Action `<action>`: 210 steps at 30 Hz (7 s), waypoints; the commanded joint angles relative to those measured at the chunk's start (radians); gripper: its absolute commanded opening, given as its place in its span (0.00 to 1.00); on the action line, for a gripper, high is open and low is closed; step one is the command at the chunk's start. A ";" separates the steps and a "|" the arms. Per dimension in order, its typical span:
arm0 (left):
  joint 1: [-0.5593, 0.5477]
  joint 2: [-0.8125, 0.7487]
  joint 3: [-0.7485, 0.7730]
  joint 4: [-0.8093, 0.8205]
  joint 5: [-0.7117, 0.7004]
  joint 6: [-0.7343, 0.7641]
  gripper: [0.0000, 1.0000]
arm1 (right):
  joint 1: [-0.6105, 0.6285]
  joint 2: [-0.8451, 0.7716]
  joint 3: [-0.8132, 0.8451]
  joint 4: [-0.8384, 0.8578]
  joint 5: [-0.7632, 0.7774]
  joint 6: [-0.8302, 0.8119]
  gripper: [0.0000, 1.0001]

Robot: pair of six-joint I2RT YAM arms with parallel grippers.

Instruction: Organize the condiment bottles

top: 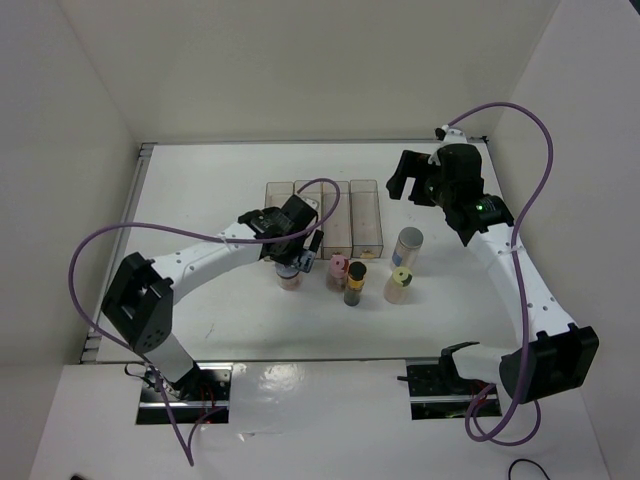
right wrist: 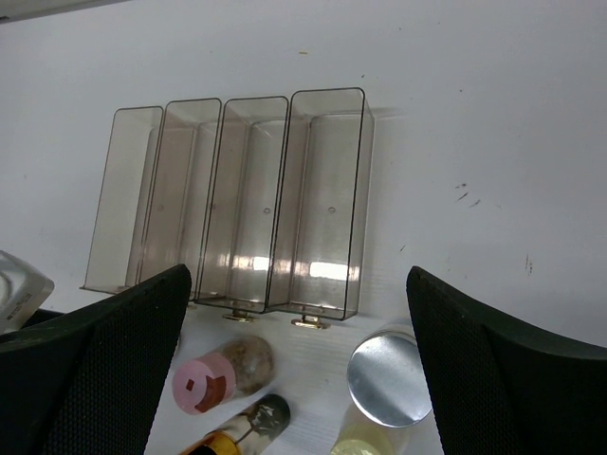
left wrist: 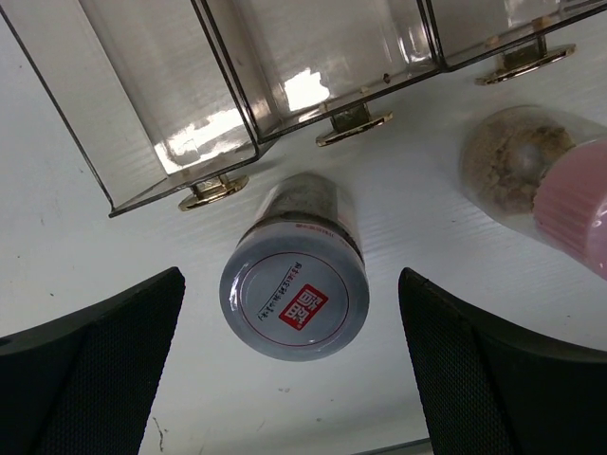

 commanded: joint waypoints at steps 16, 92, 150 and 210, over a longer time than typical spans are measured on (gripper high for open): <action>-0.003 0.046 -0.040 0.019 0.021 -0.055 0.97 | 0.010 -0.001 -0.007 0.024 0.000 -0.014 0.98; 0.243 0.133 0.405 -0.099 0.085 0.122 0.22 | 0.010 0.056 -0.025 0.033 -0.018 -0.004 0.98; 0.252 0.273 0.303 -0.044 0.067 0.094 0.53 | 0.010 0.093 -0.025 0.042 -0.055 -0.023 0.98; -0.006 0.021 0.190 0.079 0.218 0.031 0.96 | 0.200 -0.124 -0.022 -0.150 0.002 -0.060 0.98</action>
